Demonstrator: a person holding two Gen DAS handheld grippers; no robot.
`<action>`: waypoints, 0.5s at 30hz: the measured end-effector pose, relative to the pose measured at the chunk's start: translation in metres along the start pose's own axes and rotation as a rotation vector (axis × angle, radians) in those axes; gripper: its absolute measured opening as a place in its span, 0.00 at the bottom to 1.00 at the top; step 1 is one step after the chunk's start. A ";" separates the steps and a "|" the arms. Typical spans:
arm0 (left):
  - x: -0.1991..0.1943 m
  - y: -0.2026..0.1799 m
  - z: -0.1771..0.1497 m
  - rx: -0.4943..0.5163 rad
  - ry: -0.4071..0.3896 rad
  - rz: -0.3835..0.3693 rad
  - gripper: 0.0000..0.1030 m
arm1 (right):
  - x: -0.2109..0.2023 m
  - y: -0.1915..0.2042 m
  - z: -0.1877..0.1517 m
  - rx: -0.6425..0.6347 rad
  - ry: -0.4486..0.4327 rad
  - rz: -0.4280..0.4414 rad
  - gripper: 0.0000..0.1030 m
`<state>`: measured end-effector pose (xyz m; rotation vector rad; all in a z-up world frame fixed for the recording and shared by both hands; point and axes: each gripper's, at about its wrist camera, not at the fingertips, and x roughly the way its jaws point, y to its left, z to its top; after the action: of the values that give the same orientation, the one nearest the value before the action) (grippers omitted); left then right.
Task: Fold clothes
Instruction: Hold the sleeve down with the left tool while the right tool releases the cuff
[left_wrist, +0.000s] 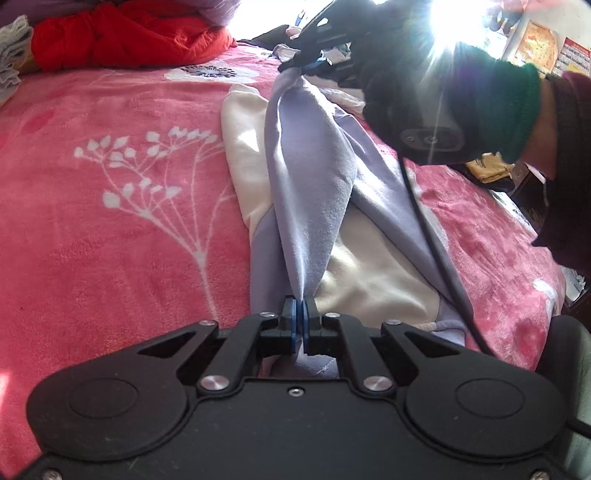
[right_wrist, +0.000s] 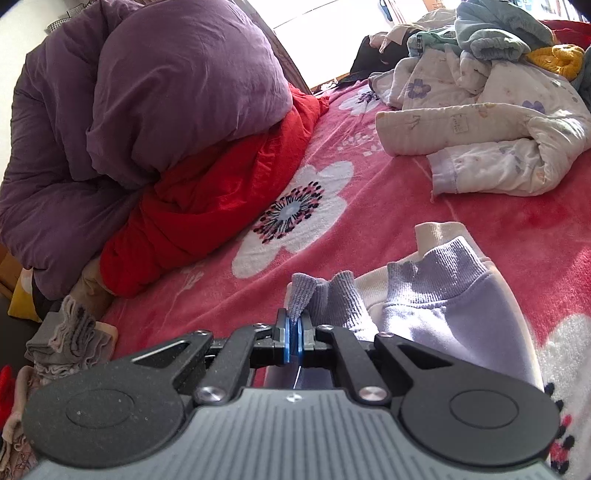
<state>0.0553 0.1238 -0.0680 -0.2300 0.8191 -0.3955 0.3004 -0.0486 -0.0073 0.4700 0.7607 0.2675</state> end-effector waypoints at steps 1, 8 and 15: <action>0.000 0.001 0.000 -0.008 0.000 -0.003 0.03 | 0.005 -0.001 0.000 -0.001 0.006 -0.009 0.06; 0.000 0.005 0.000 -0.032 0.006 -0.008 0.03 | 0.037 0.003 -0.006 -0.075 0.091 -0.049 0.11; 0.002 0.007 0.002 -0.045 0.010 -0.007 0.03 | 0.009 0.005 0.016 -0.101 -0.019 0.056 0.35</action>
<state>0.0597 0.1296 -0.0706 -0.2735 0.8375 -0.3854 0.3177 -0.0456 -0.0007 0.3987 0.7127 0.3519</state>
